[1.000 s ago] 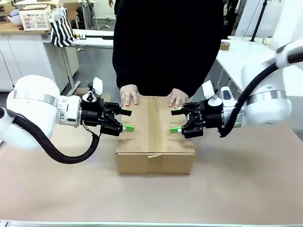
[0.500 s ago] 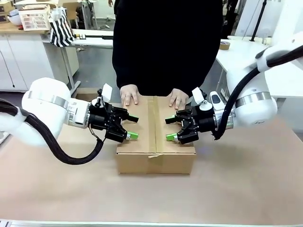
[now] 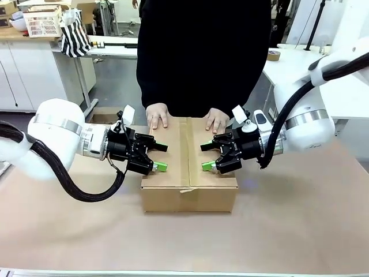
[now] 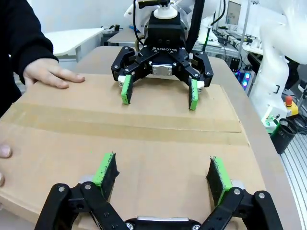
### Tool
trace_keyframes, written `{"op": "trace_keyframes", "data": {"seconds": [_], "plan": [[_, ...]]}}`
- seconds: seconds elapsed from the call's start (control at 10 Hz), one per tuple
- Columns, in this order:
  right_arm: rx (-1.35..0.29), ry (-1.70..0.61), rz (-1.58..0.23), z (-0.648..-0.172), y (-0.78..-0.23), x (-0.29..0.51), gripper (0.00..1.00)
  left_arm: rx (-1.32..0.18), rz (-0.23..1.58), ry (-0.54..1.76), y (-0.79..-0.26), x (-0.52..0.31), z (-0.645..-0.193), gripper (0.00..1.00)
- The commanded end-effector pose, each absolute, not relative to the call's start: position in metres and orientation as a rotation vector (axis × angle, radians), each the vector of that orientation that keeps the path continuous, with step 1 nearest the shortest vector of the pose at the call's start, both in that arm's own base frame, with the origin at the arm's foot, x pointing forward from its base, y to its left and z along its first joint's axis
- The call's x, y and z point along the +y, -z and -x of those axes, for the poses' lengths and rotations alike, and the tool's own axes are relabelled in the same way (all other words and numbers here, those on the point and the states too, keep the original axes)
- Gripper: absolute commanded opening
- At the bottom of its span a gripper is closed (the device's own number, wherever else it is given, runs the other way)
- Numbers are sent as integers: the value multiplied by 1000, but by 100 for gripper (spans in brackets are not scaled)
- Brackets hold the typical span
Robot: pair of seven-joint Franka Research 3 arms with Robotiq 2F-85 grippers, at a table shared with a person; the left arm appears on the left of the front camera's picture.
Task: Pack the gift set into the box.
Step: Press and hold the closed box until the human finishes sealing it.
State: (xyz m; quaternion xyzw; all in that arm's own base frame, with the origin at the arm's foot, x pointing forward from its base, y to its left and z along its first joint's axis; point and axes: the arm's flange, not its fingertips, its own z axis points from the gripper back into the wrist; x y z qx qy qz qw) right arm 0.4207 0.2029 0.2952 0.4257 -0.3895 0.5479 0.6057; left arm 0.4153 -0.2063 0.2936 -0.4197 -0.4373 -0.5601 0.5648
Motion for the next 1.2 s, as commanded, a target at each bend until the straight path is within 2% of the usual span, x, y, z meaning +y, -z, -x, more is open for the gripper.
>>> {"op": "trace_keyframes", "data": {"seconds": [0.0,1.1], "plan": [[-913,-1264,-978,-418,-291,202,100,-1032,977,1329,-292,-206,-414,100],[-913,-1264,-978,-418,-291,202,100,-1032,977,1329,-292,-206,-414,100]]}}
